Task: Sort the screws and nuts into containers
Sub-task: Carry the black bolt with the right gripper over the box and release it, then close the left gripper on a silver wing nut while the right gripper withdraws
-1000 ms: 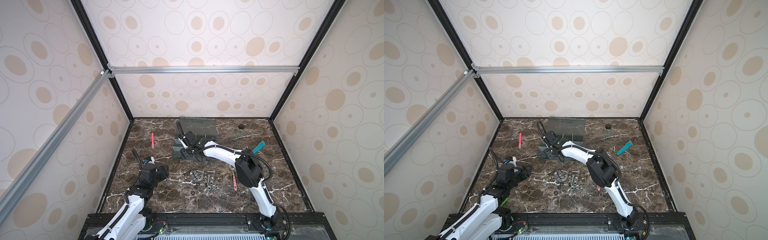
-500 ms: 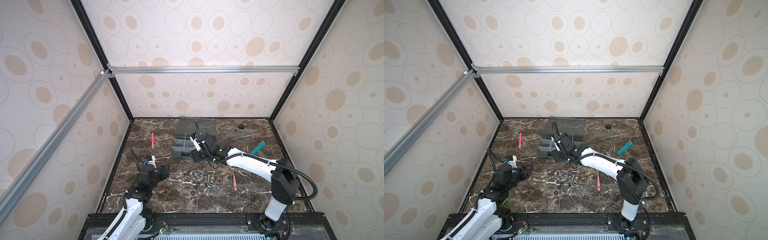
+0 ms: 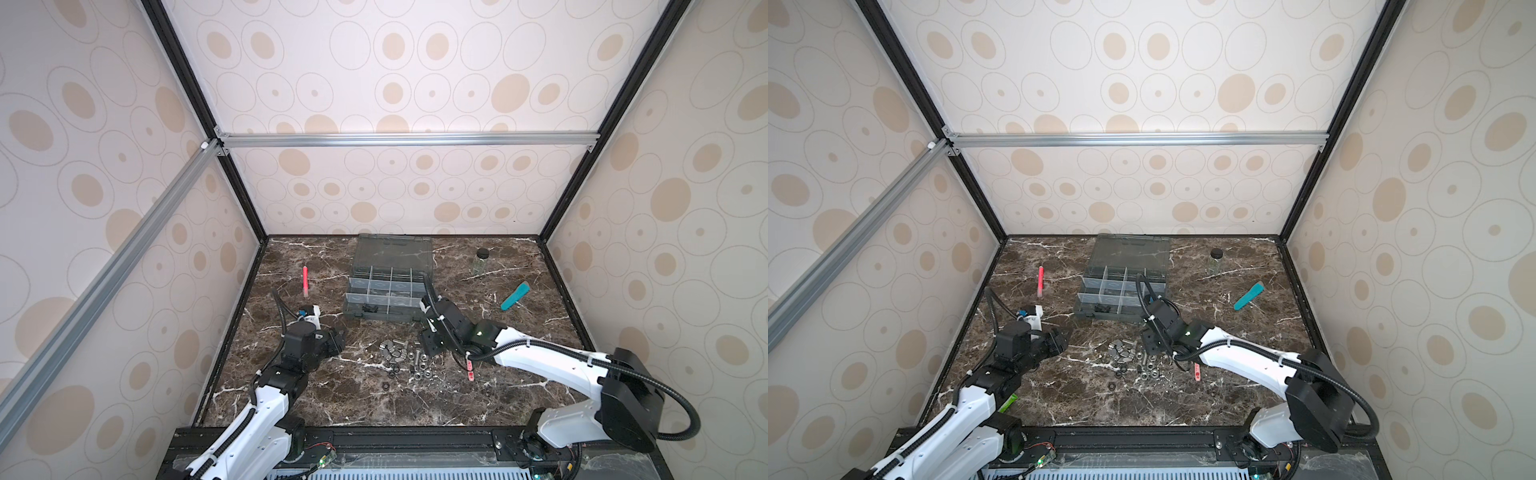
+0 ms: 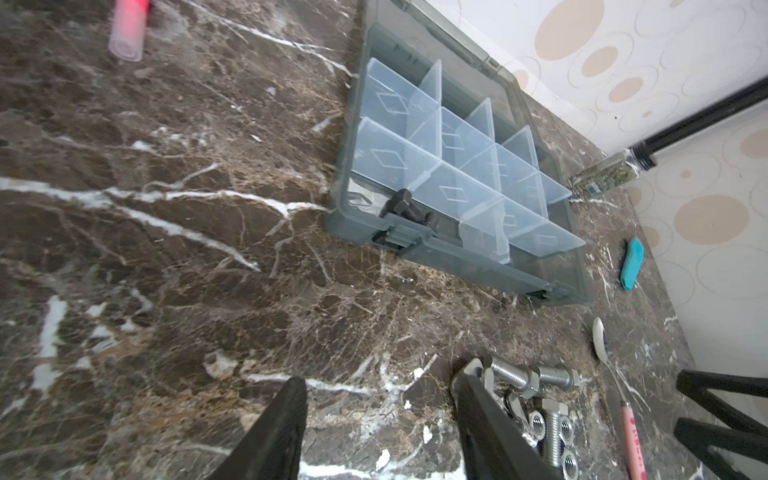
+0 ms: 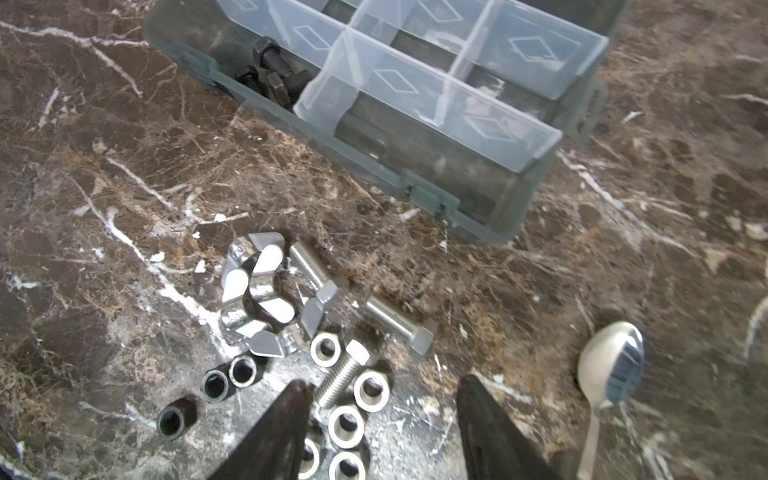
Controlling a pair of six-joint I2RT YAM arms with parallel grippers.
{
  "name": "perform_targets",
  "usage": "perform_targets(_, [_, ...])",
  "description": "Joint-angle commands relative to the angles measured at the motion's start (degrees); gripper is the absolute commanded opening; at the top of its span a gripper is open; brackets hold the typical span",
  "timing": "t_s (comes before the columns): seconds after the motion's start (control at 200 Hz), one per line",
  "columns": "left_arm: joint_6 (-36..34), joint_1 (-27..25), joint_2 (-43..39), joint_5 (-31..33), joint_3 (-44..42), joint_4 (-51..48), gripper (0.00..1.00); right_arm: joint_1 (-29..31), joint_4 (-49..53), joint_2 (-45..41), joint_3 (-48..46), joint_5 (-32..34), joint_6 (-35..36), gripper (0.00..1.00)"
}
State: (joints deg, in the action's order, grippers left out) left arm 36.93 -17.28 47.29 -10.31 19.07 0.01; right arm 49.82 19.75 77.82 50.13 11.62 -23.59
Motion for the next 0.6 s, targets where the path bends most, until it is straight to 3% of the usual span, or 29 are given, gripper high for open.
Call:
perform_targets(0.0, [-3.0, -3.9, 2.3, 1.8, 3.5, 1.7, 0.58, 0.2, 0.7, -3.9, -4.1, 4.6, -6.0, 0.6])
perform_targets(0.21, [-5.0, -11.5, 8.3, 4.5, 6.0, 2.2, 0.57, 0.3, 1.3, -7.0, -7.8, 5.9, -9.9, 0.6])
perform_targets(0.595, [-7.0, -17.4, 17.8, 5.0, 9.8, 3.3, 0.53, 0.3, 2.6, -7.0, -7.6, 6.7, -11.5, 0.6])
